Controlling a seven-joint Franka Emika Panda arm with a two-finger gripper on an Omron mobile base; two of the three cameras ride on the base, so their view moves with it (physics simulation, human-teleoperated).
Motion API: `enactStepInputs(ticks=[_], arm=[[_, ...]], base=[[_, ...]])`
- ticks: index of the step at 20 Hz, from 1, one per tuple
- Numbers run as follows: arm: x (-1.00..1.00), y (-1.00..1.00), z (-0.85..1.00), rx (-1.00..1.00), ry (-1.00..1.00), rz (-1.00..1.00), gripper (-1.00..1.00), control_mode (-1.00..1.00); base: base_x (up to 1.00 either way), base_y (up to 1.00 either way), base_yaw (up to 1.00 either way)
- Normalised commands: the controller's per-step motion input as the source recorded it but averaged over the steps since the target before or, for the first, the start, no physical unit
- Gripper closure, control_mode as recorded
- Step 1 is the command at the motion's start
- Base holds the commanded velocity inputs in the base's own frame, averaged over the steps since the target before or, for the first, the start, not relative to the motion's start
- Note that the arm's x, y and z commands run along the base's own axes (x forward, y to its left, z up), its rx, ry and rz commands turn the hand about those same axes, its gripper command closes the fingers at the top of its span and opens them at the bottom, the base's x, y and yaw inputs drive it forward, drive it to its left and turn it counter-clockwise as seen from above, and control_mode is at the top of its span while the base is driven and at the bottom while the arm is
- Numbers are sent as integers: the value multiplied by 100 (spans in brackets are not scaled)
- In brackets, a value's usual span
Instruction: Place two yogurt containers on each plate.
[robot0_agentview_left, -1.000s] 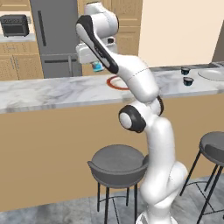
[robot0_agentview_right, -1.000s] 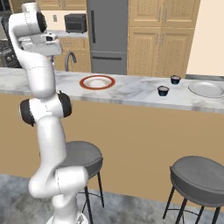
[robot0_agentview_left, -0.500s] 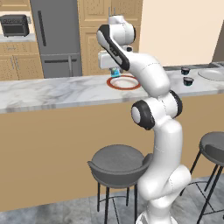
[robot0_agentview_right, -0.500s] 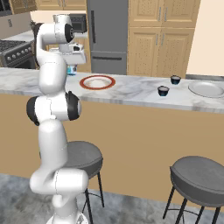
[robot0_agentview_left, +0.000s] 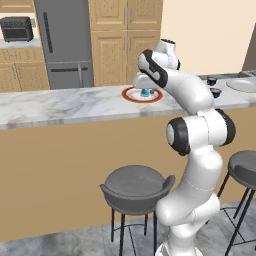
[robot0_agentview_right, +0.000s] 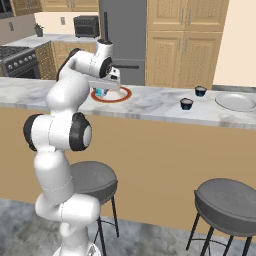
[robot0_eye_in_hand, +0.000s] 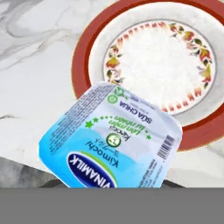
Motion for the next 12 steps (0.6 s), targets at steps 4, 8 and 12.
enactStepInputs(ticks=[4, 8, 12], arm=[[27, -12, 0, 16, -25, 12, 100, -100], [29, -4, 10, 2, -12, 11, 100, -100], [17, 0, 65, -3, 0, 10, 100, -100]], base=[[0, 0, 0], [0, 0, 0], [0, 0, 0]])
